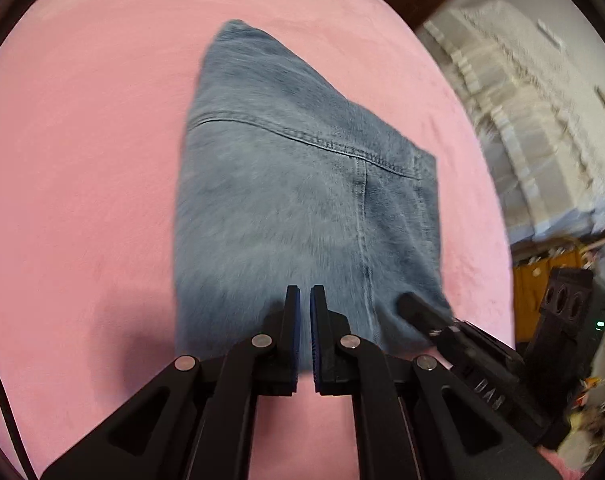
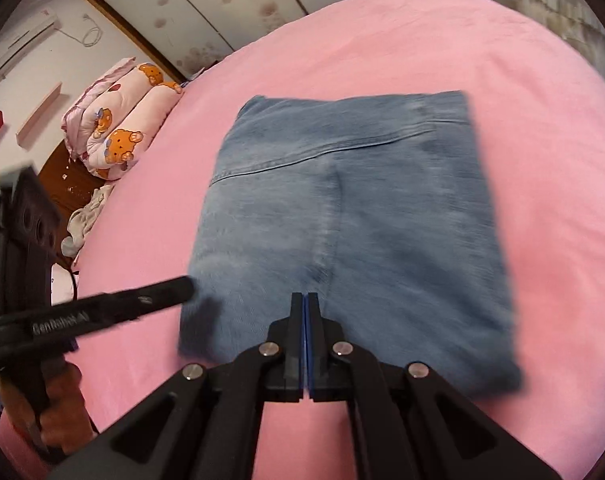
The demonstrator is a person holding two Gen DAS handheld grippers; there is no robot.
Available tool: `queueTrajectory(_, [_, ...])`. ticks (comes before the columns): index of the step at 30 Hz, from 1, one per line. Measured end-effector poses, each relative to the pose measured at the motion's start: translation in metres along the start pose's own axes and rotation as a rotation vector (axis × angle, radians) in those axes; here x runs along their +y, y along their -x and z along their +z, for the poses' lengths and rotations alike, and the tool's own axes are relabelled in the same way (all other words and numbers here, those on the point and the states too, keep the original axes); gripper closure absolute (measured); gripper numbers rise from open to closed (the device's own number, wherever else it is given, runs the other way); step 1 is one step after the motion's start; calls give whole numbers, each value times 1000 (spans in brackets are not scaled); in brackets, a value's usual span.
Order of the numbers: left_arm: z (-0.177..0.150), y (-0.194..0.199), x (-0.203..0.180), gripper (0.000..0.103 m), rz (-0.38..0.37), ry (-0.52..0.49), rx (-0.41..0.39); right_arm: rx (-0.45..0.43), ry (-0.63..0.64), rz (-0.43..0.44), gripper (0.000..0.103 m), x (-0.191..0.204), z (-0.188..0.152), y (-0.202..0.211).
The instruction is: Fold large clothes
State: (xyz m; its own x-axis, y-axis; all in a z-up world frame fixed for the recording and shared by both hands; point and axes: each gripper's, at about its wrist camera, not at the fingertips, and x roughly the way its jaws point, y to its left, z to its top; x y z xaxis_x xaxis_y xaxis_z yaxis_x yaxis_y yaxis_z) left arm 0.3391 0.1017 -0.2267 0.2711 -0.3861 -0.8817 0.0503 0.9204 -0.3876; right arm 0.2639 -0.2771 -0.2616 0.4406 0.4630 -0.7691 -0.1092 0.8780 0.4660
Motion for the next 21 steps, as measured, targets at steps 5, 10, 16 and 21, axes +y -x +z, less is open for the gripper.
queueTrajectory(5, [39,-35,4,101,19,-10,-62,-25,-26,2,103,-7,31,-54])
queueTrajectory(10, [94,-59,10,101,42,-16,-120,-93,-21,-31,103,-17,86,-78])
queueTrajectory(16, [139,-62,22,101,78,23,-170,-115,-29,-157,103,-43,124,-77])
queueTrajectory(21, [143,-43,39,101,112,17,-182,-123,-107,-177,103,-87,126,-50])
